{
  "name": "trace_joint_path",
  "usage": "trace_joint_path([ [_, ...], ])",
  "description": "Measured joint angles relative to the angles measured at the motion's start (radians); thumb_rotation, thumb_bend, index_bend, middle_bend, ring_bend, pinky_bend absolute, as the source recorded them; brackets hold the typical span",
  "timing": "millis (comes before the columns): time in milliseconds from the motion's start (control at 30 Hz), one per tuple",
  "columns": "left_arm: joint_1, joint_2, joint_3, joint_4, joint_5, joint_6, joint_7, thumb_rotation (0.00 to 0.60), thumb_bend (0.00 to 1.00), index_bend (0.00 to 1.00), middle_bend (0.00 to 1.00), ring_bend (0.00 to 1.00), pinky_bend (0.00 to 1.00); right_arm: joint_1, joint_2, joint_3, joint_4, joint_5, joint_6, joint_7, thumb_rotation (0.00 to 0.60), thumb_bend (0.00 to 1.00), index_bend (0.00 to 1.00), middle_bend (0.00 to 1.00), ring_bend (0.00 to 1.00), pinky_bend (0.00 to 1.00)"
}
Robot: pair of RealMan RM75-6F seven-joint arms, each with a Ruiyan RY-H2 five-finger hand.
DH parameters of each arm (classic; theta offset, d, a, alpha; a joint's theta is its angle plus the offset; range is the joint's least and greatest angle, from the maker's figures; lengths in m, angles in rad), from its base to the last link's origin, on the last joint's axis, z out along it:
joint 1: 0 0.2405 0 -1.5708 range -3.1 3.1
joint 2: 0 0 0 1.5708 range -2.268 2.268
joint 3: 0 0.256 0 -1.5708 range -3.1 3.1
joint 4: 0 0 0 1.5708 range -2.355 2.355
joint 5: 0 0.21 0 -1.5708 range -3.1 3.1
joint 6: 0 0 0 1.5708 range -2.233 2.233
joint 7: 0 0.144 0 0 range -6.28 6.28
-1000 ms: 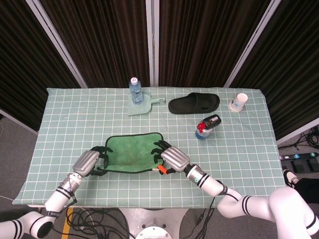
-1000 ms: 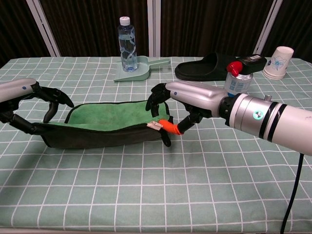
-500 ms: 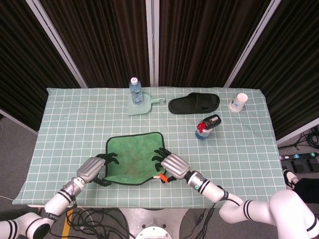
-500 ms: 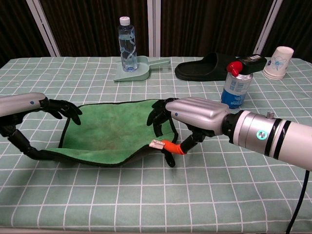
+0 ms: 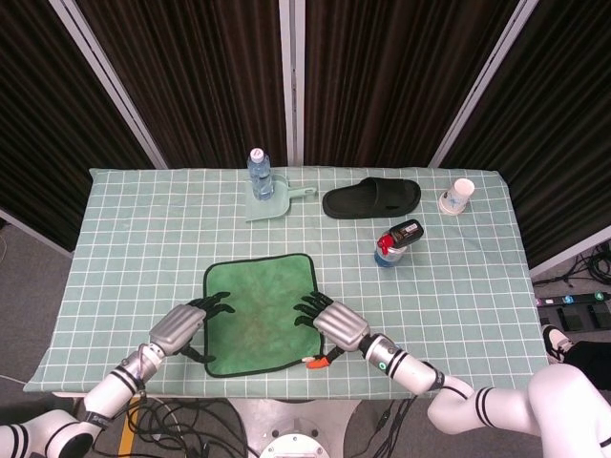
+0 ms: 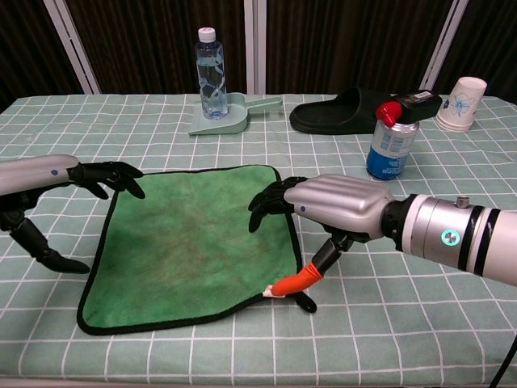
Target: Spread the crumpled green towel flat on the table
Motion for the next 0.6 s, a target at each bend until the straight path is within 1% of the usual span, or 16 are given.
trace_joint_path([
  [100, 0.005, -0.002, -0.007, -0.001, -0.011, 0.012, 0.001, 0.600, 0.03, 0.25, 0.13, 0.14, 0.18, -0.008, 0.017, 0.008, -0.019, 0.007, 0.007, -0.022, 0.244, 0.00, 0.15, 0.05, 0.00, 0.00],
  [133, 0.008, -0.004, -0.012, -0.001, -0.019, 0.019, 0.002, 0.600, 0.03, 0.26, 0.14, 0.14, 0.18, -0.011, 0.021, 0.012, -0.023, 0.010, 0.011, -0.029, 0.250, 0.00, 0.15, 0.04, 0.00, 0.00],
  [200, 0.015, -0.007, -0.020, 0.001, -0.033, 0.035, 0.005, 0.600, 0.03, 0.26, 0.13, 0.14, 0.18, -0.019, 0.026, 0.023, -0.027, 0.020, 0.024, -0.046, 0.298, 0.00, 0.15, 0.04, 0.00, 0.00],
  [267, 0.022, -0.009, -0.032, 0.004, -0.054, 0.048, 0.005, 0.600, 0.03, 0.25, 0.13, 0.14, 0.18, -0.024, 0.025, 0.029, -0.026, 0.029, 0.027, -0.062, 0.367, 0.00, 0.15, 0.04, 0.00, 0.00],
  [300, 0.024, -0.010, -0.037, 0.006, -0.065, 0.052, 0.004, 0.600, 0.03, 0.25, 0.13, 0.14, 0.18, -0.026, 0.021, 0.031, -0.021, 0.034, 0.026, -0.075, 0.383, 0.00, 0.15, 0.04, 0.00, 0.00],
  [433, 0.038, -0.005, -0.058, 0.008, -0.097, 0.068, -0.008, 0.600, 0.03, 0.26, 0.13, 0.14, 0.18, -0.029, -0.012, 0.038, 0.015, 0.049, 0.017, -0.110, 0.400, 0.00, 0.15, 0.04, 0.00, 0.00],
  [600, 0.044, 0.002, -0.059, 0.003, -0.101, 0.067, -0.013, 0.600, 0.03, 0.26, 0.13, 0.14, 0.18, -0.023, -0.071, 0.055, 0.084, 0.062, 0.001, -0.144, 0.418, 0.00, 0.15, 0.04, 0.00, 0.00],
])
